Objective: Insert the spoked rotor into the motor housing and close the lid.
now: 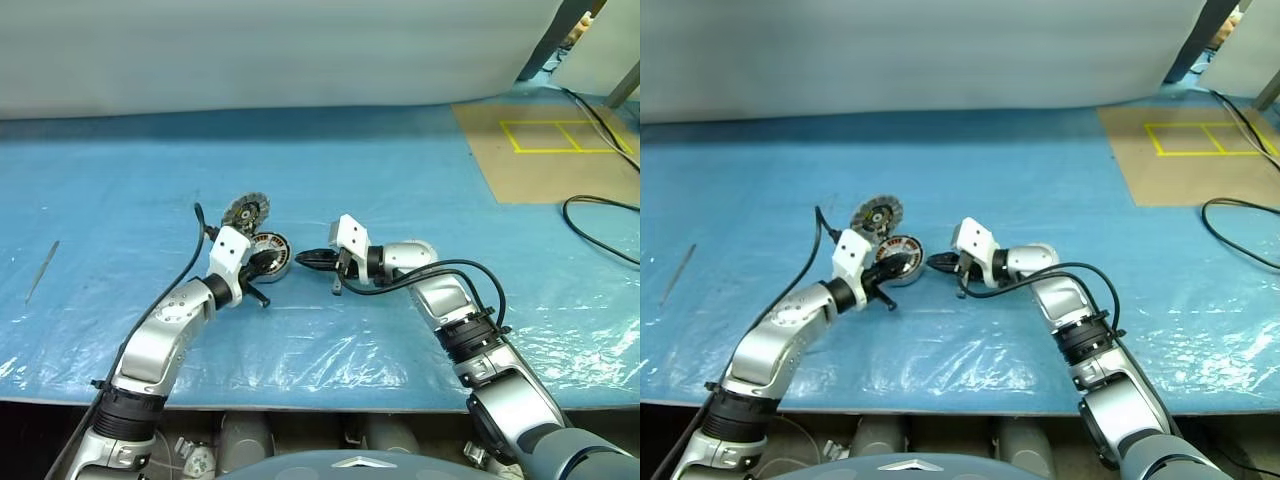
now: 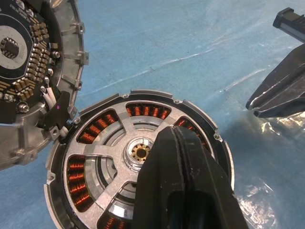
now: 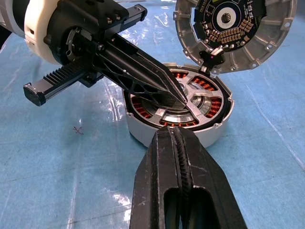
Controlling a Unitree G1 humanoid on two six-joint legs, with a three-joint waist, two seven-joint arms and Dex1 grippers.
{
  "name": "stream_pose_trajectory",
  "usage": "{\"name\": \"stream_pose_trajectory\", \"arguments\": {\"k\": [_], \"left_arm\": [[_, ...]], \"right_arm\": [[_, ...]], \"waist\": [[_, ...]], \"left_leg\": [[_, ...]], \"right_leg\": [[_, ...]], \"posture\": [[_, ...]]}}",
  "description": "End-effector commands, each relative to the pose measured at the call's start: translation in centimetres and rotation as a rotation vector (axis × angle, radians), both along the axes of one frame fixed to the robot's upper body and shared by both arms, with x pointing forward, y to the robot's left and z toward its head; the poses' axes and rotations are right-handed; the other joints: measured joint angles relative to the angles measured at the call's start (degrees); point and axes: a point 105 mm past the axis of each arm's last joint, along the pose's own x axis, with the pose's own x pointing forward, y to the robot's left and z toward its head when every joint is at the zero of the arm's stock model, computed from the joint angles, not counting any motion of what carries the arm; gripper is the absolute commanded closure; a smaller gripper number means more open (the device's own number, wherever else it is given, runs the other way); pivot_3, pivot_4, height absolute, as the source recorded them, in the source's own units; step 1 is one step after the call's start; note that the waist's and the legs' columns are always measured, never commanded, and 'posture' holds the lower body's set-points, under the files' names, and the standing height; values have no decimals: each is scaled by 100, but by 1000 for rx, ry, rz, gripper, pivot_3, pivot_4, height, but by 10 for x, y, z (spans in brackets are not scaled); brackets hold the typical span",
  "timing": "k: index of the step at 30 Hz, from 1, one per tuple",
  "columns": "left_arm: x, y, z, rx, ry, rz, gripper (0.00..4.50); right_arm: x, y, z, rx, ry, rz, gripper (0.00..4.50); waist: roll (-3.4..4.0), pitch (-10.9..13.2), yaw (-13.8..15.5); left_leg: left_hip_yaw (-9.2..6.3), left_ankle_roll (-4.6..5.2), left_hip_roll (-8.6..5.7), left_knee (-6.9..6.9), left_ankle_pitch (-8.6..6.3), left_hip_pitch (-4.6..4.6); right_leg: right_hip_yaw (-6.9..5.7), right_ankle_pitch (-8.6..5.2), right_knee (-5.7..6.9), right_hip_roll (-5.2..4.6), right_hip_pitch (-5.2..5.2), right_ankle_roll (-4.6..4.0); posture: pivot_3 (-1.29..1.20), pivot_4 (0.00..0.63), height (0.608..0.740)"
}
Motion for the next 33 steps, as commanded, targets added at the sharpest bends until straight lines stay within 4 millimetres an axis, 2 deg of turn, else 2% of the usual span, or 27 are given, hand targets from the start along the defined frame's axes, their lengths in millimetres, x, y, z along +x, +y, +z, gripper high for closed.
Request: {"name": "stream_pose_trajectory", "arguments": {"k": [1,7,12,16,22,25,28,33], "left_arm": [[-3,12,-12,29,56,55,4463],[-5,19,10,-157,10,97,4463],[3,29,29,-272,-49,173,4463],[4,29,18,-190,-15,165,4463],[-5,18,-5,-91,56,100,4463],[-7,20,-13,-56,83,107,4463],[-5,20,-6,-80,50,109,4463],[-5,26,26,-184,-97,86,4463]], "right_arm": [[2,3,11,17,-49,11,4500],[4,5,11,20,-53,11,4500],[3,6,9,18,-51,20,4500],[3,8,10,20,-55,25,4500],[5,7,11,18,-61,19,4500],[5,7,12,20,-64,16,4500],[6,8,15,43,-63,9,4500],[5,9,26,130,-3,2,4500]], "waist": [[0,0,-1],[0,0,-9],[0,0,-4],[0,0,6],[0,0,11],[0,0,13],[0,0,13],[0,0,16]], "left_leg": [[0,-1,0,1,-1,1],[0,-2,1,2,-1,1],[0,-2,1,3,-2,-2],[-1,0,-1,3,-1,-4],[-1,8,0,-3,4,-8],[-1,4,-1,-2,2,-6],[-1,1,-4,1,0,-5],[-1,3,-1,0,1,-7]], "right_leg": [[0,0,1,0,1,0],[0,0,2,0,1,-1],[0,0,1,1,0,-1],[-1,0,-1,-1,0,-1],[-2,0,-7,-1,-4,0],[-2,0,-6,-2,-2,-1],[-1,0,-6,-5,1,-1],[-2,0,-5,-4,-1,-1]], "posture": [[0,150,740],[0,150,740],[0,150,740],[0,150,740],[0,150,740],[0,150,740],[0,150,740],[0,150,740]]}}
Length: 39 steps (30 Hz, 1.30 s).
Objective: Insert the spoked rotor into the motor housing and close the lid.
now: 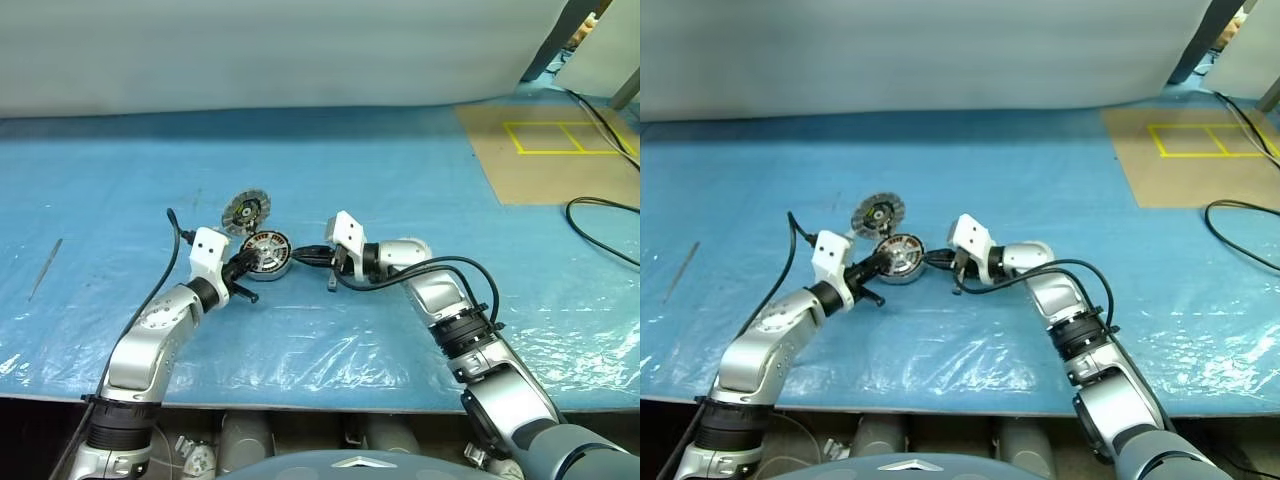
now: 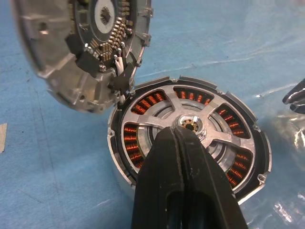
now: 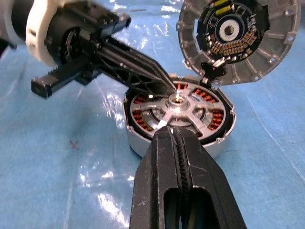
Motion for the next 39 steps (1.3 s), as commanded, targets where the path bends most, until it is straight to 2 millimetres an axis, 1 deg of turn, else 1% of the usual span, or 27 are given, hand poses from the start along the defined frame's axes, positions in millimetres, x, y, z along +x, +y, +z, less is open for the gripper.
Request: {"name": "stream_pose_trajectory", "arguments": {"k": [1,3,5,8,11,14,15,17,19,21,23,25,27,29,30,32,35,37,39], "left_arm": [[-4,5,27,-50,-132,-32,4463],[-7,13,38,-92,-174,-37,4463],[-11,23,43,-114,-203,-45,4463],[-16,36,41,-105,-193,-69,4463],[-19,55,31,-30,-172,-80,4463],[-13,75,24,40,-171,-27,4463],[-7,85,22,74,-176,17,4463],[6,97,23,112,-200,71,4463],[21,99,28,122,-237,98,4463],[36,95,33,107,-268,91,4463],[52,81,43,93,-319,47,4463],[63,73,49,72,-348,23,4463],[75,58,49,76,-353,-45,4463],[83,45,51,61,-354,-115,4463],[85,40,52,45,-355,-141,4463],[85,21,55,5,-341,-269,4463],[81,3,62,-35,-329,-428,4463],[73,-6,66,-66,-318,-536,4463],[63,-13,67,-74,-294,-626,4463]], "right_arm": [[2,0,21,70,-35,-1,4500],[3,-1,21,67,-43,-7,4500],[3,-2,22,64,-47,-9,4500],[3,-3,23,64,-47,-7,4500],[2,-3,25,63,-49,1,4500],[1,-4,26,62,-49,10,4500],[-1,-4,26,60,-40,21,4500],[-4,-5,26,53,-29,35,4500],[-5,-6,24,43,-29,40,4500],[-6,-6,23,35,-30,42,4500],[-7,-7,24,36,-31,40,4500],[-8,-7,23,35,-31,38,4500],[-10,-8,22,32,-27,32,4500],[-12,-10,21,31,-23,25,4500],[-13,-10,21,30,-22,22,4500],[-14,-13,20,27,-20,9,4500],[-12,-19,22,26,-19,-23,4500],[-5,-26,27,35,-24,-61,4500],[7,-37,36,62,-28,-126,4500]], "waist": [[0,0,1],[0,0,1],[0,0,-11],[0,0,-15],[0,0,-12],[0,0,-12],[0,0,-11],[0,0,12],[-1,0,22],[-3,-1,31],[-4,-1,40],[-5,-2,39],[-6,-2,41],[-6,-2,39],[-6,-1,29],[-8,-1,19],[-8,0,37],[-8,0,49],[-8,0,69]], "left_leg": [[0,1,0,-1,0,-1],[0,1,0,-1,1,-1],[0,0,0,-2,0,0],[0,-4,1,-5,-2,3],[0,-4,1,-7,-2,4],[1,-4,0,-6,-2,8],[1,-4,0,-6,-2,8],[-1,-3,0,-6,-2,8],[-3,1,1,-2,1,13],[-5,3,-1,5,2,10],[-6,3,-4,11,3,7],[-6,3,-5,12,3,6],[-6,3,-6,11,3,5],[-5,3,-5,7,3,4],[-6,3,-5,5,4,1],[-6,2,-7,4,4,-6],[-6,2,-7,-4,3,-5],[-6,1,-7,-5,3,-6],[-5,1,-8,-5,3,-5]], "right_leg": [[0,0,-1,0,0,0],[0,0,-2,0,-1,0],[-1,0,-2,0,-1,0],[0,0,-1,3,-2,0],[-1,0,-2,3,-2,0],[0,0,-3,1,-2,0],[0,0,-3,2,-2,1],[-2,0,-1,2,-2,1],[-4,3,-1,1,-2,6],[-4,18,-1,-1,-1,29],[-2,22,-1,-3,-1,36],[0,24,-1,-4,0,38],[1,26,-1,-4,-1,41],[0,27,1,-2,-1,43],[0,28,1,-2,-2,44],[1,30,0,-2,-2,47],[0,30,-1,-2,-2,48],[-1,30,-1,-3,-2,47],[0,30,0,-4,-2,47]], "posture": [[0,150,740],[0,150,740],[0,150,740],[0,150,740],[0,150,740],[0,150,740],[0,150,740],[0,150,740],[0,150,740],[0,150,740],[0,150,740],[0,150,740],[0,150,740],[0,150,740],[0,150,740],[0,150,740],[0,150,740],[0,150,740],[0,150,740]]}}
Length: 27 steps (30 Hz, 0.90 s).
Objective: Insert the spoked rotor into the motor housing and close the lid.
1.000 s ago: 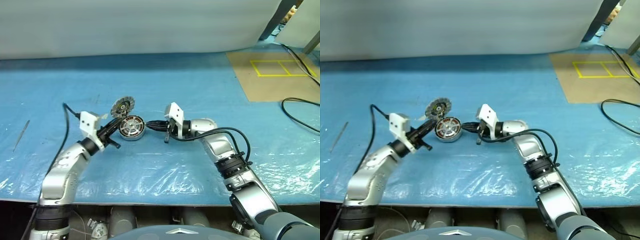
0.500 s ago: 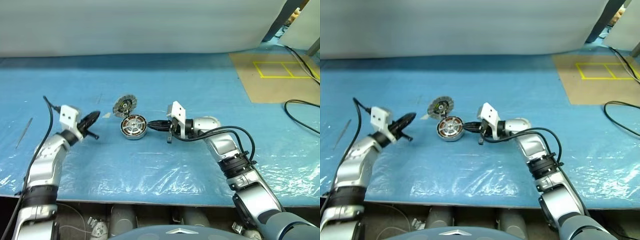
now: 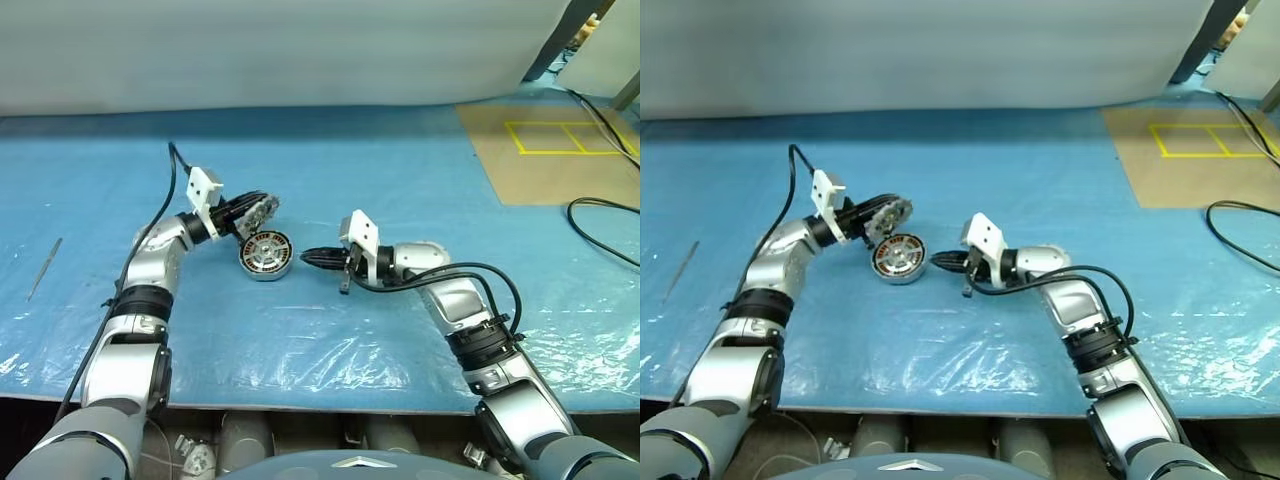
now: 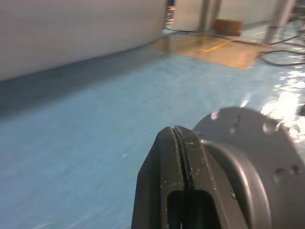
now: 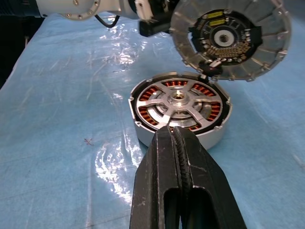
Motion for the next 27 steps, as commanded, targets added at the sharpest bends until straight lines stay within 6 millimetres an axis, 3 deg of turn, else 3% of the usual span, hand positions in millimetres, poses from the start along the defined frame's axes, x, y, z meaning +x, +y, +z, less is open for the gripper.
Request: {"name": "stream_pose_trajectory", "arguments": {"k": [1,5,9,19,27], "left_arm": [[-17,-12,9,29,0,-174,4463],[-33,-18,-6,132,39,-256,4463],[-42,-16,-30,276,56,-259,4463],[-44,-15,-40,309,65,-204,4463],[-44,0,-16,219,-60,-46,4463]], "right_arm": [[20,-19,32,76,-63,-97,4500],[31,-31,41,88,-74,-143,4500],[34,-30,41,85,-80,-141,4500],[30,-11,39,107,-86,-109,4500],[37,20,31,114,-75,-121,4500]], "waist": [[0,0,19],[0,0,52],[1,0,80],[1,1,92],[2,1,61]], "left_leg": [[0,0,0,1,0,1],[2,0,3,-1,0,1],[3,0,4,-8,0,1],[3,0,4,-4,0,2],[4,-1,5,-5,0,3]], "right_leg": [[0,0,0,-1,0,0],[0,-1,1,0,-1,-2],[-1,-1,1,1,-2,-2],[-3,-1,1,-1,-4,-2],[-2,-2,0,0,-5,-4]], "posture": [[0,150,740],[0,150,740],[0,150,740],[0,150,740],[0,150,740]]}}
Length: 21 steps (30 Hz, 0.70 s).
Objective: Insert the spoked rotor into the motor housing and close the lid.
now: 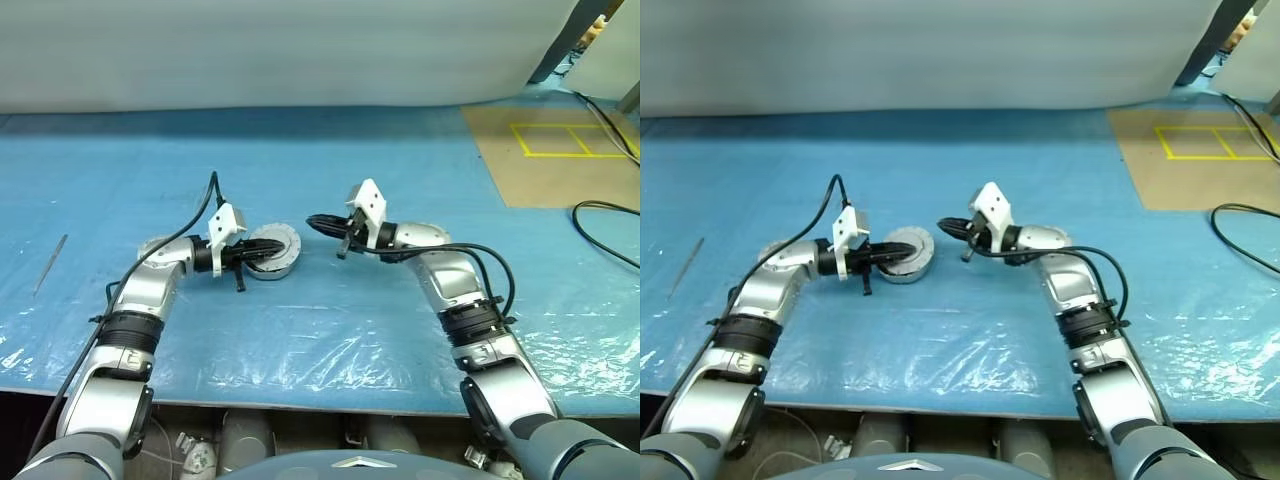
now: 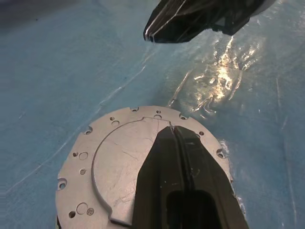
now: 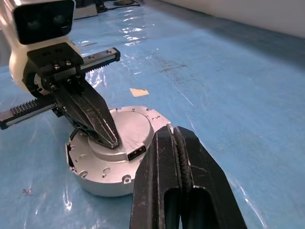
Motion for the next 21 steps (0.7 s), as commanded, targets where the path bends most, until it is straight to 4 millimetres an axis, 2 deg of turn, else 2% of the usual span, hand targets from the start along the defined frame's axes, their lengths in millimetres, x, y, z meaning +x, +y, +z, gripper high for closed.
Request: {"name": "stream_pose_trajectory", "arguments": {"k": [1,4,8,9,10,15,21], "left_arm": [[-3,14,25,-72,-126,85,4463],[-15,26,37,-148,-172,161,4463],[-39,42,31,-150,-187,258,4463],[-46,47,28,-153,-181,289,4500],[-52,50,25,-152,-172,313,4500],[-76,55,9,-139,-121,397,4500],[-82,61,4,-141,-110,474,4500]], "right_arm": [[3,17,12,14,-56,18,4500],[4,32,14,29,-48,53,4500],[9,48,12,15,-31,66,4500],[10,53,12,12,-30,77,4110],[10,57,11,6,-25,87,3963],[2,78,0,-42,-8,156,2269],[-4,92,-18,-123,8,196,271]], "waist": [[0,0,-15],[0,0,-54],[0,0,-132],[0,0,-139],[1,1,-146],[3,2,-153],[4,3,-140]], "left_leg": [[0,0,0,0,0,0],[0,-1,1,-3,0,-2],[0,-1,2,-7,-1,-2],[1,-2,2,-9,-1,-2],[1,-2,3,-10,-2,-2],[2,-1,7,-10,-2,1],[3,1,7,-1,-2,8]], "right_leg": [[0,0,0,0,-2,0],[-1,0,-1,1,-10,1],[-4,0,-3,0,-11,0],[-3,-1,-4,0,-10,-1],[-4,-2,-6,1,-10,-4],[-5,-15,-6,2,-12,-25],[-2,-17,-7,0,-8,-28]], "posture": [[0,150,740],[0,150,740],[0,150,740],[0,150,740],[0,150,740],[0,150,740],[0,150,740]]}}
